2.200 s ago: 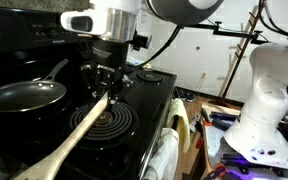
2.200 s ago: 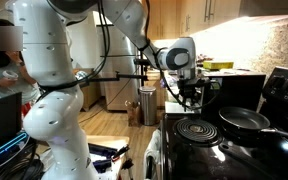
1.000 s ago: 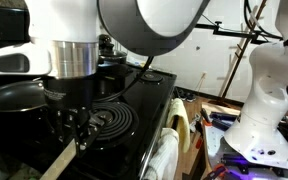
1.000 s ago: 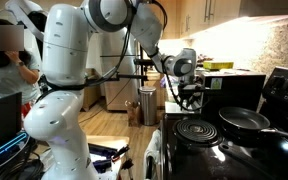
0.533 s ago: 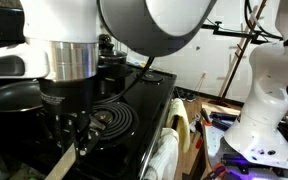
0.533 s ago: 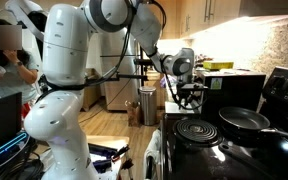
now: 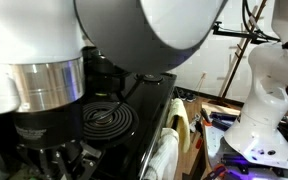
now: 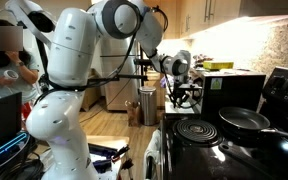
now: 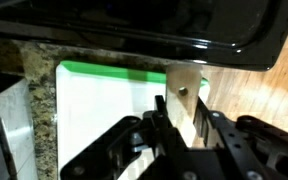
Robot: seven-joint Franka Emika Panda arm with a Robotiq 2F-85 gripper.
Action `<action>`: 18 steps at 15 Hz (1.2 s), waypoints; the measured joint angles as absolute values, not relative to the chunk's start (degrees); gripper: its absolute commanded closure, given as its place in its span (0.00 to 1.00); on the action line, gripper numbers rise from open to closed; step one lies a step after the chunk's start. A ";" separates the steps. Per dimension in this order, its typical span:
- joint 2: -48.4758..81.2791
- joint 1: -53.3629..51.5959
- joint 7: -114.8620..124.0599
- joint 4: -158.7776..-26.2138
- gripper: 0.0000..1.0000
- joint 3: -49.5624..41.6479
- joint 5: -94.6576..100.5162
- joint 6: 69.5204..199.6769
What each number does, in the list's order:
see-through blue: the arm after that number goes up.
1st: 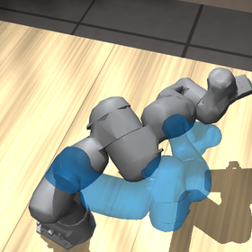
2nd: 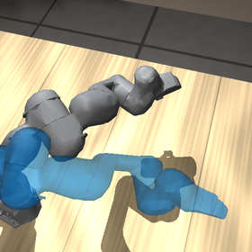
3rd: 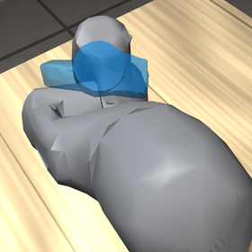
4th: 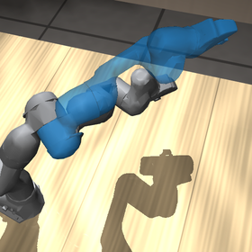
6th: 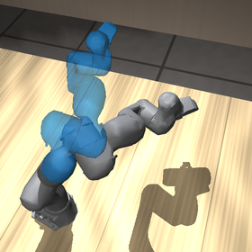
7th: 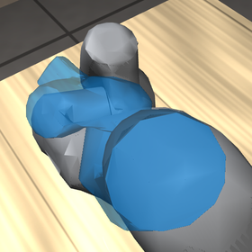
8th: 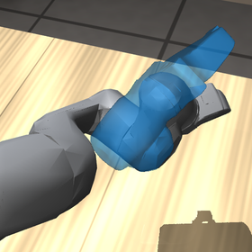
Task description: Take the wooden spoon from the black pan and place it at the left of the stove
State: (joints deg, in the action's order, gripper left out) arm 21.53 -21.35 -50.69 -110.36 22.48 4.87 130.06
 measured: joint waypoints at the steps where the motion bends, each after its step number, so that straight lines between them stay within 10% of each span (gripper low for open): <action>1: 22.89 -21.63 -50.47 -109.25 0.93 22.40 5.20 130.06; 13: 34.53 -23.55 -48.83 -99.81 0.93 21.90 6.20 131.92; 14: 34.91 -23.60 -48.56 -99.60 0.46 21.99 6.20 132.07; 18: 35.52 -23.67 -46.93 -99.37 0.28 22.03 6.20 132.20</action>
